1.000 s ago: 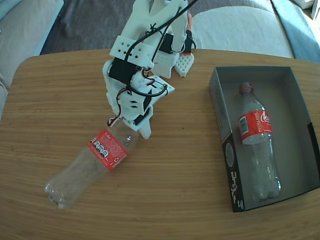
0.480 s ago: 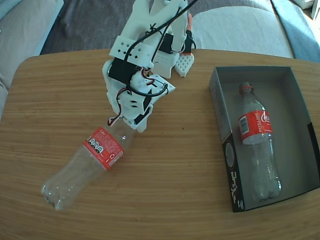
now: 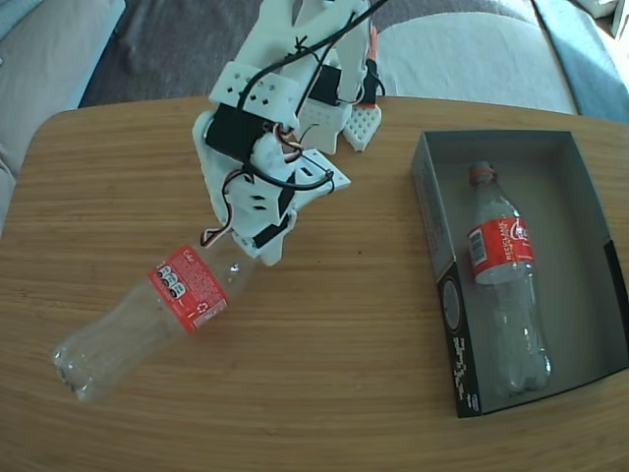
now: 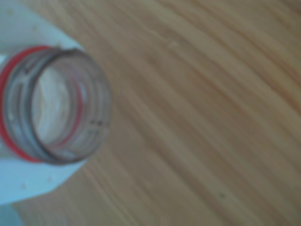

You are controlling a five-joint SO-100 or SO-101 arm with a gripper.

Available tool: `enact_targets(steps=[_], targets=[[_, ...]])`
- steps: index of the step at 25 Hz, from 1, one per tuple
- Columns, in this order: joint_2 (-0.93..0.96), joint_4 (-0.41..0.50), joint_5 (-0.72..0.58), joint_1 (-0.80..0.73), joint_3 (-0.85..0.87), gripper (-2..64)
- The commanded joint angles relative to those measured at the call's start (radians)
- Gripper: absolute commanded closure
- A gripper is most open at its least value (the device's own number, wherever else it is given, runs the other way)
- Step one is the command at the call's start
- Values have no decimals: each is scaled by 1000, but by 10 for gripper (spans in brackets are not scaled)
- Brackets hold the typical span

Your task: Grasp the bottles and put them in the box.

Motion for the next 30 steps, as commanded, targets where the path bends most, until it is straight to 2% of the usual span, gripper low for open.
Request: enact_targets(steps=[1, 8, 22, 25, 30], targets=[[26, 67, 37, -17, -123, 618], [26, 264, 272, -130, -387, 618], [28, 595, 686, -526, -802, 618], [28, 618, 758, -635, -864, 618], [28, 618, 762, -845, -971, 619]])
